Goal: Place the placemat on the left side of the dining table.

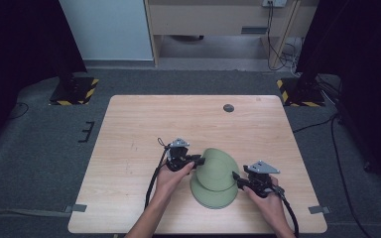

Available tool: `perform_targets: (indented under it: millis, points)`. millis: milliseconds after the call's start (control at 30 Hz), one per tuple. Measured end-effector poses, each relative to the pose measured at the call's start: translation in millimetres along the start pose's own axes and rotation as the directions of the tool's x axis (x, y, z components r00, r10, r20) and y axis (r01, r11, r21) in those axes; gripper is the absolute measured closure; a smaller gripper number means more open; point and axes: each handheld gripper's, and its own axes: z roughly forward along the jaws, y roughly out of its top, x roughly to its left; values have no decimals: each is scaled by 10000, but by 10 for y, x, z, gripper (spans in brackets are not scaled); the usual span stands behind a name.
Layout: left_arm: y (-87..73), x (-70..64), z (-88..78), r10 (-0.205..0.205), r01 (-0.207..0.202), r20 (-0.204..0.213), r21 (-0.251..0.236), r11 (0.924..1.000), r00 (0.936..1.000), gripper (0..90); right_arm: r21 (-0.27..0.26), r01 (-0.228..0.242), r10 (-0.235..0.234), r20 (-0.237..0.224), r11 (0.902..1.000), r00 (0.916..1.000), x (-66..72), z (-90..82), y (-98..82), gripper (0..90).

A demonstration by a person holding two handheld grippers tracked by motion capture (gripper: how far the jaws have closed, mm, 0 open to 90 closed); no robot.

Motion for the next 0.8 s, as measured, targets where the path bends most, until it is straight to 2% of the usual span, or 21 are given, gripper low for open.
perform_targets:
  millis: [33, 167, 200, 300, 333, 400, 567, 800]
  points:
    - [-1, 2, -1, 39, -39, -138, 8, 10000, 9999, 710, 15, 2, -2, -9, 10000, 10000, -2, -1, 0, 453]
    - [-9, 5, 8, 60, -59, -162, 71, 10000, 9999, 728, 16, -4, 4, -12, 10000, 10000, -3, 0, 1, 451]
    - [-11, 9, 21, -2, 1, 65, 219, 9998, 10000, 727, 3, -10, 10, -18, 10000, 10000, -5, 1, 1, 450]
    - [-28, -22, 77, 26, -35, 219, 447, 9990, 9998, 720, 5, -15, 15, -12, 10000, 10000, -3, 1, 2, 449]
    - [-30, -59, 94, 197, -185, -274, 429, 9989, 9994, 720, 4, -9, 9, -11, 10000, 10000, -4, 1, 2, 449]
    - [-19, -66, 94, -36, 38, -209, 110, 9999, 9998, 758, -5, 13, -13, -18, 10000, 10000, -6, 1, 1, 448]
    - [-19, -47, 79, -104, 105, -267, 66, 9999, 9996, 741, -3, 31, -31, -8, 10000, 10000, -4, -2, 1, 447]
    - [-17, -88, 74, 189, -188, -517, 25, 9998, 9985, 792, -19, -25, 25, 75, 10000, 10000, -7, -3, 2, 416]
